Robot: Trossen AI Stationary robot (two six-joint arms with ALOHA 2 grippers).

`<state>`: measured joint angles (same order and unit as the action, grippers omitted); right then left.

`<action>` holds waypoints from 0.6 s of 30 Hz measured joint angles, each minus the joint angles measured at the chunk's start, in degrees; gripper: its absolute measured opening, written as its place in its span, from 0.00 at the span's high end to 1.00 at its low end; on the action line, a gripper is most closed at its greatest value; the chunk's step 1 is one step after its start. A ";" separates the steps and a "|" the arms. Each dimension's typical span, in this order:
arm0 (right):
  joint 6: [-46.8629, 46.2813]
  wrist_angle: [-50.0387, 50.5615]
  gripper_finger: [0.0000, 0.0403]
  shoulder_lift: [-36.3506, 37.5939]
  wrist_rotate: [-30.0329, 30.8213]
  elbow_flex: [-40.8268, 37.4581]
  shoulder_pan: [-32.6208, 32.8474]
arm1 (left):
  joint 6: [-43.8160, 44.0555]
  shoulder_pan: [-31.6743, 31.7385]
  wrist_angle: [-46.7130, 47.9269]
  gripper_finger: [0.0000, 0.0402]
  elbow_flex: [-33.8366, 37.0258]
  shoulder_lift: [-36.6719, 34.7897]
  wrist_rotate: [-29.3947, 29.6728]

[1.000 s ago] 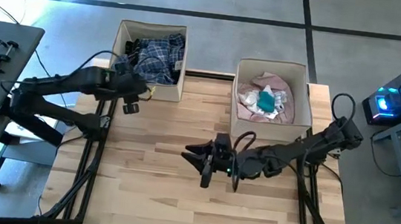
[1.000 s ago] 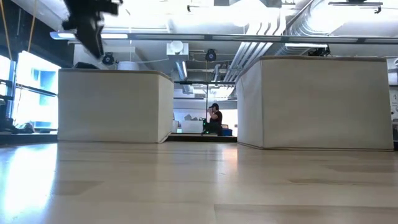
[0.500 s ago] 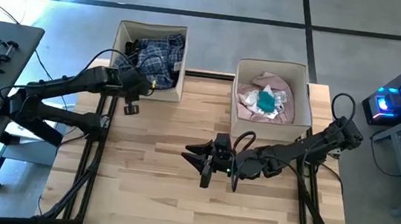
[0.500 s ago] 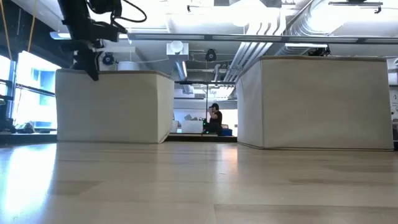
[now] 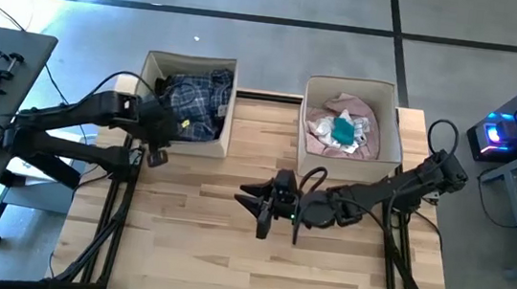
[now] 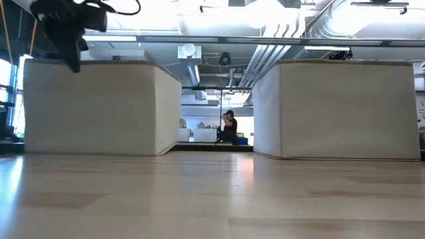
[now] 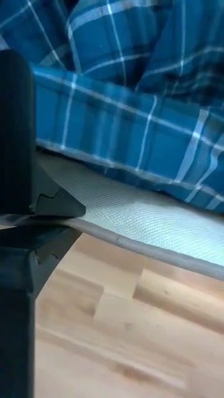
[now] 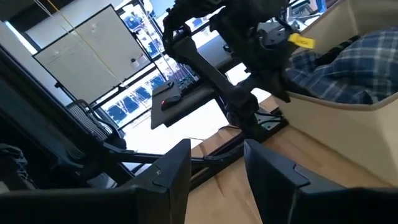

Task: Sort clothes
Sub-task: Adjust the left laundry organizer

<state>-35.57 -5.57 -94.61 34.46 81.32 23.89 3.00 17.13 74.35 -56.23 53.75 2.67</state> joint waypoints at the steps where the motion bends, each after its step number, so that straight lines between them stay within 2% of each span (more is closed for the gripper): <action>1: 0.00 0.17 0.66 0.00 -0.10 0.00 -0.23 | 0.82 -0.21 -0.04 1.00 0.00 -0.43 -0.51; 8: 0.00 0.25 0.66 0.00 -0.51 0.00 -1.85 | 5.41 -0.44 -0.20 1.00 0.08 -0.75 -2.62; 12: -0.14 0.22 0.66 0.00 -0.55 0.00 -2.19 | 10.95 -0.50 0.15 1.00 0.09 -0.84 -5.73; 15: -0.15 0.23 0.66 0.00 -0.62 0.00 -2.16 | 11.99 -1.68 0.97 1.00 0.09 -0.95 -8.31; 18: -0.17 0.22 0.66 0.00 -0.62 0.00 -2.16 | 11.36 -2.32 1.21 1.00 0.09 -1.01 -8.36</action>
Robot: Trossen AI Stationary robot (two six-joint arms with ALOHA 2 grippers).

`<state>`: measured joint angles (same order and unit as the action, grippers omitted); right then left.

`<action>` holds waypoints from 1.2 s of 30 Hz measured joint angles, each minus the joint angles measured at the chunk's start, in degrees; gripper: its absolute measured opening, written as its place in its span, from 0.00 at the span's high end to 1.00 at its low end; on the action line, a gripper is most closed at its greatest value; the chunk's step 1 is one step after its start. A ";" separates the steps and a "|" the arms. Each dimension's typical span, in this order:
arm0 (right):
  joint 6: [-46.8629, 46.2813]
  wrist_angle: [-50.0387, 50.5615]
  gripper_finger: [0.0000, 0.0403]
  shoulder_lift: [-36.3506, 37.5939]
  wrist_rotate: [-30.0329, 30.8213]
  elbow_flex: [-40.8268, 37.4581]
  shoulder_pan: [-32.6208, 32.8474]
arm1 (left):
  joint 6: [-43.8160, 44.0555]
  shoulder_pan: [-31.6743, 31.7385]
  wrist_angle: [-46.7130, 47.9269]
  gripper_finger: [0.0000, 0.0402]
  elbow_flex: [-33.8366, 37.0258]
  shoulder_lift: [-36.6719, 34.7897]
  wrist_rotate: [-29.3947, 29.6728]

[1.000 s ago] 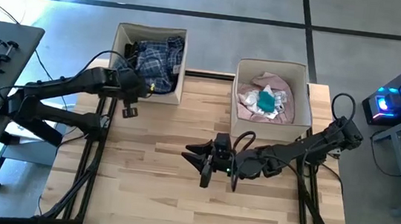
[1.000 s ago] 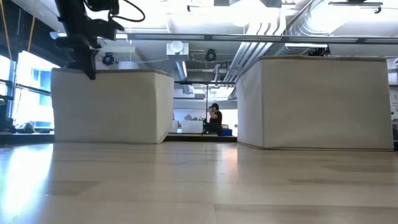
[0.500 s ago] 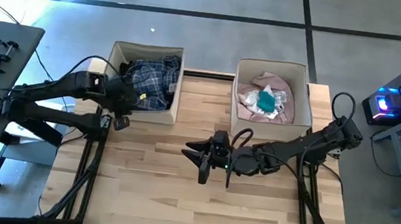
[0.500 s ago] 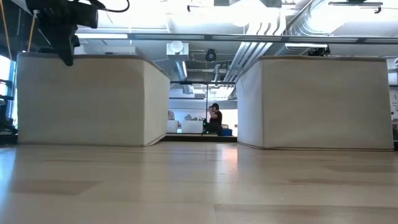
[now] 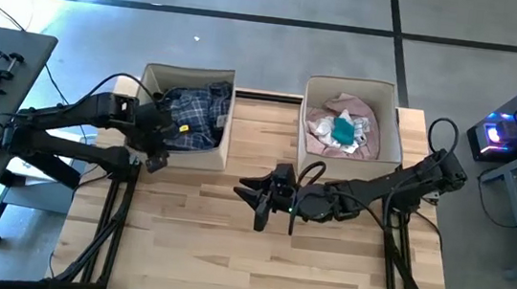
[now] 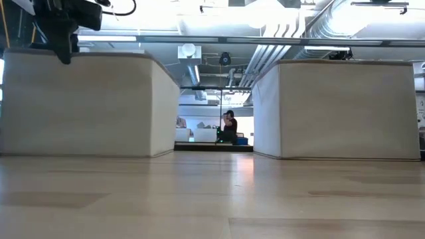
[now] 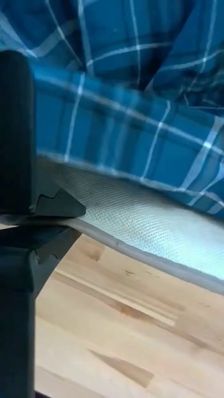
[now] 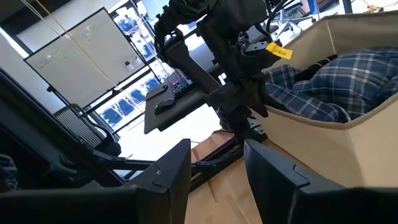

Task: Sort clothes
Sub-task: Adjust the left laundry organizer

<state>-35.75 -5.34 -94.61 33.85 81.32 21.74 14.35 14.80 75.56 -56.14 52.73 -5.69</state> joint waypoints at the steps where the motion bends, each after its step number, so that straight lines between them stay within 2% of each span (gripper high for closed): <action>1: 0.02 0.00 0.66 0.00 0.00 0.00 0.00 | -0.77 0.00 0.10 1.00 0.00 0.02 0.02; 5: 0.02 0.00 0.66 0.00 0.24 0.00 -0.19 | -1.18 0.01 0.11 1.00 0.00 0.04 0.57; 9: 0.02 0.00 0.66 0.00 0.28 0.00 -0.85 | -4.52 0.93 -0.38 1.00 -0.08 0.03 5.26; 13: 0.02 0.02 0.66 0.00 0.33 0.00 -1.58 | -11.36 4.69 -2.82 1.00 -0.09 0.06 8.16; 16: -0.02 0.02 0.66 0.00 -0.02 0.00 -1.96 | -16.46 7.43 -4.81 1.00 -0.01 0.11 12.59; 20: -0.04 0.02 0.66 0.00 -0.96 0.00 -1.97 | -19.20 9.82 -5.68 0.99 0.07 0.17 16.39; 23: 0.01 0.05 0.66 0.06 -1.09 0.00 -1.54 | -19.07 10.49 -4.87 0.94 0.17 0.15 15.82; 27: 0.17 2.51 0.66 2.14 -1.67 0.00 -0.55 | -16.16 10.54 -1.44 0.83 -1.74 0.22 11.00; 31: -0.37 10.58 0.66 7.37 -2.58 0.00 0.80 | -10.68 10.34 2.73 0.73 -8.00 0.15 6.56; 36: -2.32 23.43 0.66 15.94 -10.92 0.00 1.36 | -2.74 10.19 5.90 0.68 -18.63 0.13 0.85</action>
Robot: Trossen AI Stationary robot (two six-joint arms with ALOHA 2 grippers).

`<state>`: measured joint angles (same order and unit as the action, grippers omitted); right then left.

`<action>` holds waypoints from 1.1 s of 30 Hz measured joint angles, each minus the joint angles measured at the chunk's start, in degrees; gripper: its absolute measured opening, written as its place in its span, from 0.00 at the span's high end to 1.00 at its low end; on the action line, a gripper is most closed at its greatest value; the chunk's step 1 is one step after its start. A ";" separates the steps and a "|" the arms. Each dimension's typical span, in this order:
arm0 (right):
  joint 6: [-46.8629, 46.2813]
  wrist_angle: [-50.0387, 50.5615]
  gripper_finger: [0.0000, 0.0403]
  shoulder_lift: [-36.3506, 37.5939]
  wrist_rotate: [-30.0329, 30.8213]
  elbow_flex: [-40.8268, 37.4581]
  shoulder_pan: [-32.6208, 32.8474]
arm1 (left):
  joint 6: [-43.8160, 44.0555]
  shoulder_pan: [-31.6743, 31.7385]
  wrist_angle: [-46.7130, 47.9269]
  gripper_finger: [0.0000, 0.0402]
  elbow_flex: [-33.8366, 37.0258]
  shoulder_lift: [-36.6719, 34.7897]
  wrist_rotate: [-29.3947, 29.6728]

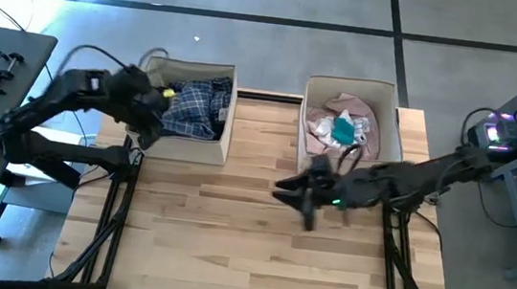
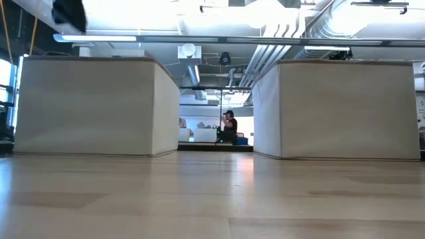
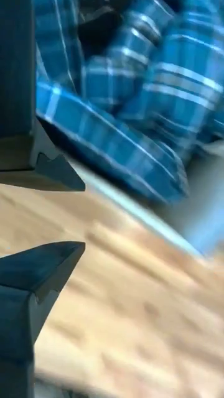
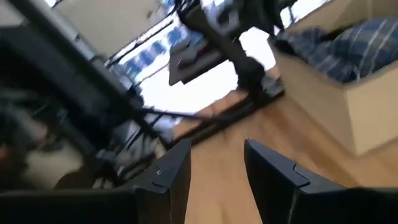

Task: Sort clothes
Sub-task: Adjust the left laundry organizer, then return to Home Position

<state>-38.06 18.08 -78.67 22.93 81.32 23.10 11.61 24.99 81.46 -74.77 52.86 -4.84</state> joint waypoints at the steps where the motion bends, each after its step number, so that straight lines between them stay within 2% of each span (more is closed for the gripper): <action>1: -0.33 2.81 0.66 1.88 -1.85 0.04 0.06 | 1.19 0.00 0.06 0.68 -2.11 0.00 -1.39; 5: 0.45 14.03 0.66 8.06 -5.92 0.04 0.72 | 3.33 -0.11 -2.13 0.67 -9.34 -0.41 -6.05; 9: 2.13 18.75 0.66 13.85 -6.00 -1.74 2.03 | 3.32 -1.50 -9.04 0.67 -11.27 -2.25 -7.08; 12: 2.49 18.45 0.66 19.49 -6.02 -7.01 3.00 | 3.97 -2.26 -13.67 0.67 -11.27 -3.74 -6.58; 19: 0.98 10.47 0.66 38.37 -4.93 -27.33 4.34 | 4.86 -2.32 -20.86 0.67 -11.29 -4.50 -6.44; 23: 4.41 5.08 0.66 49.52 -4.92 -37.62 4.34 | 5.35 -2.32 -24.93 0.67 -11.29 -3.84 -6.33; 27: 7.05 3.83 0.67 60.69 -5.03 -45.18 4.34 | 8.45 -2.32 -29.47 0.67 -11.29 -3.05 -4.22; 33: 11.42 3.32 0.80 74.54 -6.63 -52.67 4.34 | 14.10 -2.32 -32.43 0.67 -11.29 -2.29 -2.10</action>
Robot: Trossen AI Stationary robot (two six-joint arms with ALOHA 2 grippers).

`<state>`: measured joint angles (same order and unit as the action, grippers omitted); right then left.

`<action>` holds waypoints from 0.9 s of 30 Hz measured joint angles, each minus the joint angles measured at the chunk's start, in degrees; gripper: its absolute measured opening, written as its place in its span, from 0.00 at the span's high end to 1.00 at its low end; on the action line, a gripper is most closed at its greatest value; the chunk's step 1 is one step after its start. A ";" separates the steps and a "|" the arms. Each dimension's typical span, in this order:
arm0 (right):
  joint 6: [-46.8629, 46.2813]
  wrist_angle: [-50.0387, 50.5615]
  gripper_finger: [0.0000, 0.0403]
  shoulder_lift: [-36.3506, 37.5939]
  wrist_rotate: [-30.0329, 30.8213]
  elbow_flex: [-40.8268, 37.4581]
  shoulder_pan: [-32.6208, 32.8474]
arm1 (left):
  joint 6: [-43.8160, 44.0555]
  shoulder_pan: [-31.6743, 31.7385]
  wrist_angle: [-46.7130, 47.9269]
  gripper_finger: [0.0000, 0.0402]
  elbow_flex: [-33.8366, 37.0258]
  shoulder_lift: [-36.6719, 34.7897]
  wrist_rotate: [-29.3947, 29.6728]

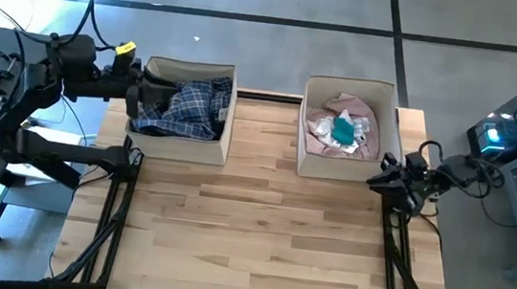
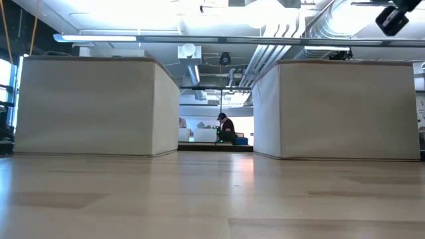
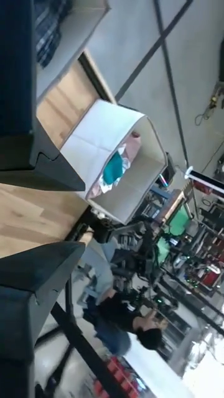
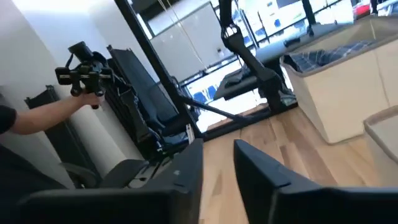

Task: Sort clothes
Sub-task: Return to Home Position

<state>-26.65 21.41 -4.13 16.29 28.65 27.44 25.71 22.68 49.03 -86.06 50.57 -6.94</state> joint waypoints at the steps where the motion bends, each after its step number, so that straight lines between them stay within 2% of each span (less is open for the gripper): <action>1: 0.80 0.01 0.83 1.78 0.16 -1.05 0.00 | 1.12 0.00 0.01 0.67 0.00 -0.02 0.04; 3: 2.11 0.10 0.90 4.06 0.22 -2.87 -0.01 | 3.18 -0.02 0.01 0.67 0.00 -0.11 0.13; 6: 3.55 0.98 0.98 3.53 -1.85 -3.42 0.00 | 5.31 -0.02 0.01 0.67 0.00 -0.04 1.65; 15: 10.06 -5.46 1.00 3.63 -9.09 -3.33 -0.02 | 8.61 -0.02 0.34 0.67 0.00 0.04 5.99; 19: 14.00 -14.07 1.00 3.53 -11.78 -4.87 0.00 | 10.61 -0.13 0.36 0.67 0.00 0.15 6.14; 23: 15.81 -29.03 1.00 3.51 -15.76 -13.09 0.00 | 13.03 -1.60 0.42 0.67 0.00 0.42 6.18; 27: 15.14 -37.02 1.00 3.44 -14.70 -21.04 -0.07 | 14.77 -3.49 0.43 0.67 0.00 0.95 6.22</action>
<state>-11.50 -15.61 -0.69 1.59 7.62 27.38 40.48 19.18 49.46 -86.06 51.52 -0.72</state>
